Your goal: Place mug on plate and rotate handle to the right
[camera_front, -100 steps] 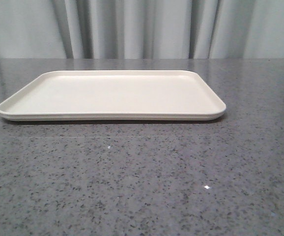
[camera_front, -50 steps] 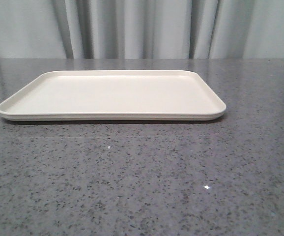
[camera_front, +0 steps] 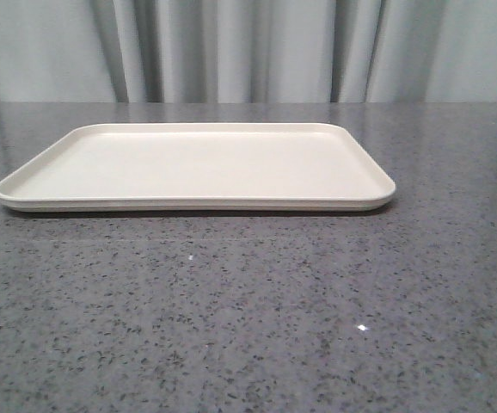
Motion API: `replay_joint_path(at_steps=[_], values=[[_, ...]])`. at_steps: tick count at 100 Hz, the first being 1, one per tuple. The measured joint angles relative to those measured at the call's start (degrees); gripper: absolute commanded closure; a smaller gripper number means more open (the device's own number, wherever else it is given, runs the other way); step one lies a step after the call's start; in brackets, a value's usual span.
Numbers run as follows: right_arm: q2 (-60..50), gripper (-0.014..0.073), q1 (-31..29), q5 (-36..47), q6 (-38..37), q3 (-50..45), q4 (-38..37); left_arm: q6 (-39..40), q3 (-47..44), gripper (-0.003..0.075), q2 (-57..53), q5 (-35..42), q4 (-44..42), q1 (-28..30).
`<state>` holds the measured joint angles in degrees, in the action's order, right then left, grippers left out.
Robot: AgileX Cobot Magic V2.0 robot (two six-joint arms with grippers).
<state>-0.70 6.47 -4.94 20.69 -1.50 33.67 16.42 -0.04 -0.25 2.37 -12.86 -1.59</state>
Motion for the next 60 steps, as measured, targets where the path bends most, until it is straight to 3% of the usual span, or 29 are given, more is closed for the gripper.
replay_joint_path(at_steps=[60], values=[[0.0,0.0705,0.0,0.0,0.0,0.0,0.0,0.0,0.0,0.074,0.0,0.5,0.0,0.0]])
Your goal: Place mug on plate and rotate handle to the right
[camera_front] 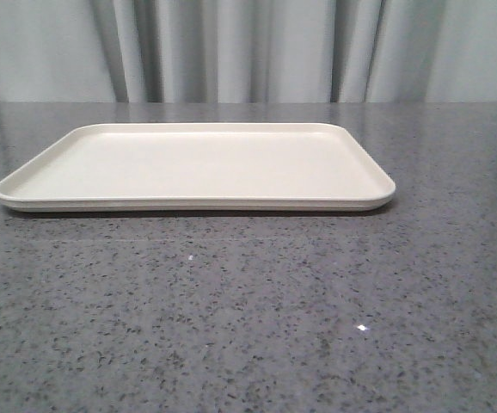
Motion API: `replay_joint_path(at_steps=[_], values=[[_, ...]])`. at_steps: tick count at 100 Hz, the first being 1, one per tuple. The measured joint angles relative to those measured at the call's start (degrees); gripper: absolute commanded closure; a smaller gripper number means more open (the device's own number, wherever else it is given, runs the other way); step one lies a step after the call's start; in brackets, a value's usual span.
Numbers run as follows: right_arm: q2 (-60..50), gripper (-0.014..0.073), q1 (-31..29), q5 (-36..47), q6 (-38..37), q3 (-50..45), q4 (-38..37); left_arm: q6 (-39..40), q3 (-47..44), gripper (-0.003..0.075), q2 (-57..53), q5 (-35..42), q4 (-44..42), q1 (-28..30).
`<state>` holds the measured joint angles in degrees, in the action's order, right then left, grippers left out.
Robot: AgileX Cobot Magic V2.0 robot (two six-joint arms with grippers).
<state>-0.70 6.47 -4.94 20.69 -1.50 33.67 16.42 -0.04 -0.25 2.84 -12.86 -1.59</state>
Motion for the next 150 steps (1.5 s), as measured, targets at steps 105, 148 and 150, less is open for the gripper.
replay_joint_path(at_steps=[105,148,150], values=[[0.0,0.0705,0.0,2.3,0.0,0.2,0.7,0.0,0.2,0.0741,0.0,2.9,4.7,0.0],[13.5,0.0705,0.0,-1.4,5.3,23.4,0.8,1.1,26.3,0.074,3.6,-19.0,8.6,0.0],[14.6,0.0705,0.0,-1.7,5.6,24.8,0.8,1.1,27.8,0.074,4.2,-19.8,8.2,0.0]])
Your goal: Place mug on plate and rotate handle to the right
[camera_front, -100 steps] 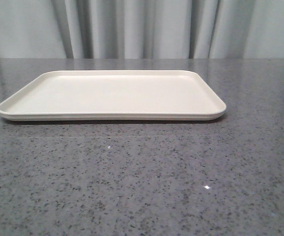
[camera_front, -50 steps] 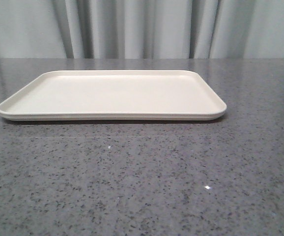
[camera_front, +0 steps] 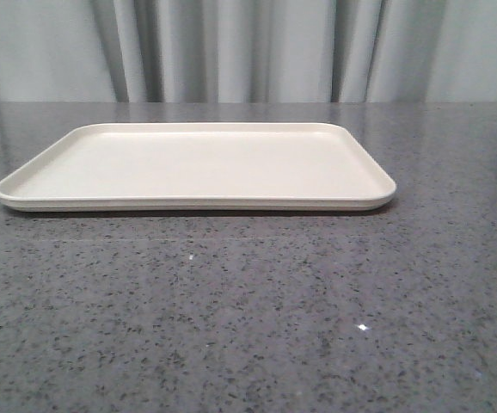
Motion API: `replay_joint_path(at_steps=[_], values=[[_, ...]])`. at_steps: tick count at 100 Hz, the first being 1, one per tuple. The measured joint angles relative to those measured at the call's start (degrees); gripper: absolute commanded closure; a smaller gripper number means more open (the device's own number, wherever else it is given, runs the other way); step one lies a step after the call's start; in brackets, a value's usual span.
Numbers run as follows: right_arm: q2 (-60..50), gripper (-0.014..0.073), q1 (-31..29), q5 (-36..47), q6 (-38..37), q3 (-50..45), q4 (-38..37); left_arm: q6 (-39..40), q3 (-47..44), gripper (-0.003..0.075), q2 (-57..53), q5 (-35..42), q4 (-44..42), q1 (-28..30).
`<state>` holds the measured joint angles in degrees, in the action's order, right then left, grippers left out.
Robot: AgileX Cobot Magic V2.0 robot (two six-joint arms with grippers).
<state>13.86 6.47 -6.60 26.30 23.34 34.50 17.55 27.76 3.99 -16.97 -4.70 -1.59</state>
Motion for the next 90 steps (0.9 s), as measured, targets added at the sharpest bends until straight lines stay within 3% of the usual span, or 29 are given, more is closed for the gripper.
replay_joint_path(at_steps=[30,51,68,76,90], values=[[13.5,0.0657,0.0,-9.0,7.6,22.2,0.0,0.0,23.8,0.074,11.5,-17.0,-8.6,0.0],[21.4,0.0413,0.0,-16.6,10.0,35.3,-0.7,-4.0,37.9,0.0739,21.1,-31.5,-13.4,0.0],[23.3,0.025,0.0,-18.4,10.1,39.2,-1.1,-6.8,45.1,0.0734,26.9,-38.4,-13.8,0.0],[23.4,0.0226,0.0,-18.5,10.1,39.5,-1.1,-7.5,47.3,0.0695,28.6,-40.6,-13.8,0.0],[23.4,0.0225,0.0,-18.7,10.1,39.6,-1.4,-9.1,49.5,0.0545,31.0,-44.2,-11.9,0.0]])
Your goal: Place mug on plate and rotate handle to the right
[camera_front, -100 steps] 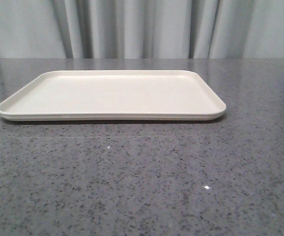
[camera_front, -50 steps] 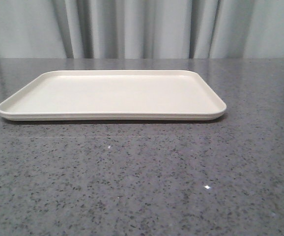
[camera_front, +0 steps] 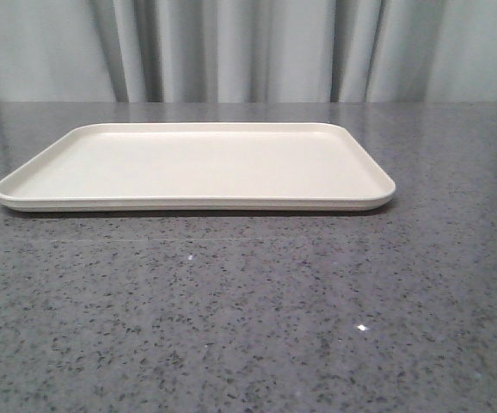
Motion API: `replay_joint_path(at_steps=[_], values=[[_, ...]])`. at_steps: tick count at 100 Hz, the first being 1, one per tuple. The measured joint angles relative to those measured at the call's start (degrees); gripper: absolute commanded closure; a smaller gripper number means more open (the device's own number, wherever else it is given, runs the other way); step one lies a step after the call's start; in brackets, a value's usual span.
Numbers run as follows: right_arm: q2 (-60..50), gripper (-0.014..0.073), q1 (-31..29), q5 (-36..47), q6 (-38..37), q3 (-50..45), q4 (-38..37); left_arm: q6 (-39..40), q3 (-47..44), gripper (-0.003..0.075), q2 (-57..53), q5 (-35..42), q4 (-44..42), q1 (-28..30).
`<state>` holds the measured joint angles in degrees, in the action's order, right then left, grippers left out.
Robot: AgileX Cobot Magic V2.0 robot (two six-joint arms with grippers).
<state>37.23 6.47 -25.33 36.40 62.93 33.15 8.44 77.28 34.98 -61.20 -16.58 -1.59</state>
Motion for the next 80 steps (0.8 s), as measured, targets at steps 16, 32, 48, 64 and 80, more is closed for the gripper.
replay_joint_path(at_steps=[16,32,48,64,80], values=[[0.1,0.0225,0.0,0.0,0.2,0.0,-0.2,-0.6,0.1,0.0362,1.6,-1.2,1.6,0.0],[0.1,0.0225,0.0,0.0,0.3,0.0,-0.4,-0.8,0.2,0.0303,1.8,-1.5,2.6,0.0],[0.1,0.0225,0.0,-0.1,0.3,0.0,-0.4,-1.0,0.2,0.0304,1.8,-1.6,1.9,0.0],[0.1,0.0225,0.0,-0.1,0.4,0.0,-0.6,-1.0,0.2,0.0343,1.8,-3.5,1.4,0.0],[0.1,0.0167,0.0,-0.1,0.4,0.0,-0.7,-1.0,0.2,0.0373,1.8,-5.2,-0.5,0.0]])
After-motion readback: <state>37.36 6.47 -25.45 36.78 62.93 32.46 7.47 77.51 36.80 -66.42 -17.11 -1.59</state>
